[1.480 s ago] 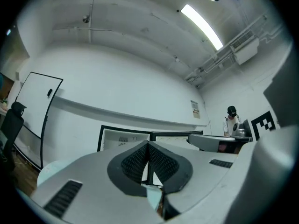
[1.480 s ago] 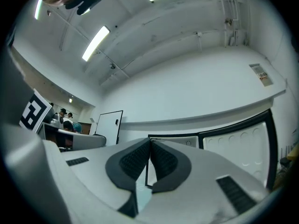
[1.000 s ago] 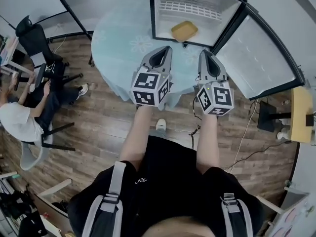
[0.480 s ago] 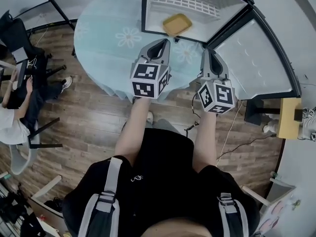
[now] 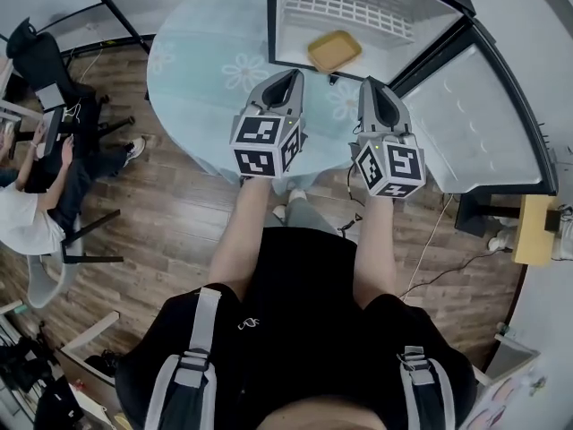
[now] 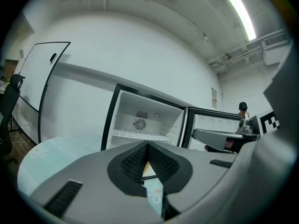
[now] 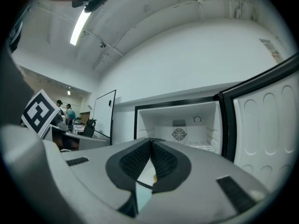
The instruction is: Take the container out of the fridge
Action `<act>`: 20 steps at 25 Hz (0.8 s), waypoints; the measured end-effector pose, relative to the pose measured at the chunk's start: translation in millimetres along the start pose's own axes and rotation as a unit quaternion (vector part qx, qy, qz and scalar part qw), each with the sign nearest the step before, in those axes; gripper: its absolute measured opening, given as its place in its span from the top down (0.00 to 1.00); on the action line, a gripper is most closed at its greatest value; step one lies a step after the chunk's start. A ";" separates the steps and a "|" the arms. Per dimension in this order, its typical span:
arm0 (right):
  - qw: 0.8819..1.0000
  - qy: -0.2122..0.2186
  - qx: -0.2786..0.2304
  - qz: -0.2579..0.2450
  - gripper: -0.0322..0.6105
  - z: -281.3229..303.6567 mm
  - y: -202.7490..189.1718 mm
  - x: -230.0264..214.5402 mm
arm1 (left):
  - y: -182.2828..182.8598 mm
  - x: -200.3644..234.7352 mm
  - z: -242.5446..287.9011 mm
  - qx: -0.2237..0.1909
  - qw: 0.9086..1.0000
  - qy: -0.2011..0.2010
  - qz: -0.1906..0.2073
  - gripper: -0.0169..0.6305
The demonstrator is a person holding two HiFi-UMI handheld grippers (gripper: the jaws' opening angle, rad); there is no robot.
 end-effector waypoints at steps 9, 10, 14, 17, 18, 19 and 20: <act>0.999 -0.004 0.045 -0.009 0.95 24.8 -17.1 -15.4 | -23.5 4.8 24.8 0.031 0.999 0.001 -0.025 0.97; 0.998 -0.009 0.054 -0.010 0.95 24.9 -21.5 -18.8 | -27.2 4.6 26.3 0.034 0.999 0.001 -0.027 0.97; 0.996 -0.018 0.079 -0.022 0.95 30.4 -30.6 -33.3 | -36.5 6.6 37.7 0.037 0.998 0.007 -0.041 0.97; 0.996 -0.005 0.090 -0.022 0.95 43.8 -38.9 -46.8 | -47.2 8.3 55.0 0.051 0.997 0.015 -0.048 0.97; 0.995 -0.003 0.094 -0.023 0.95 50.5 -41.2 -52.8 | -50.5 10.5 63.3 0.057 0.997 0.018 -0.050 0.97; 0.995 -0.004 0.099 -0.026 0.95 57.5 -43.2 -59.4 | -53.3 13.3 72.2 0.063 0.996 0.022 -0.054 0.97; 0.994 -0.005 0.106 -0.029 0.95 64.0 -45.2 -66.5 | -55.7 16.1 80.8 0.069 0.996 0.027 -0.059 0.97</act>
Point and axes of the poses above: the fingertips, and each gripper's own axes: z forward along the fingers, x to its left, y out of its top, the point moved 6 cm from there along -z, backward along the fingers, and after that the axes turned 4 degrees about z, right-handed, at the moved point
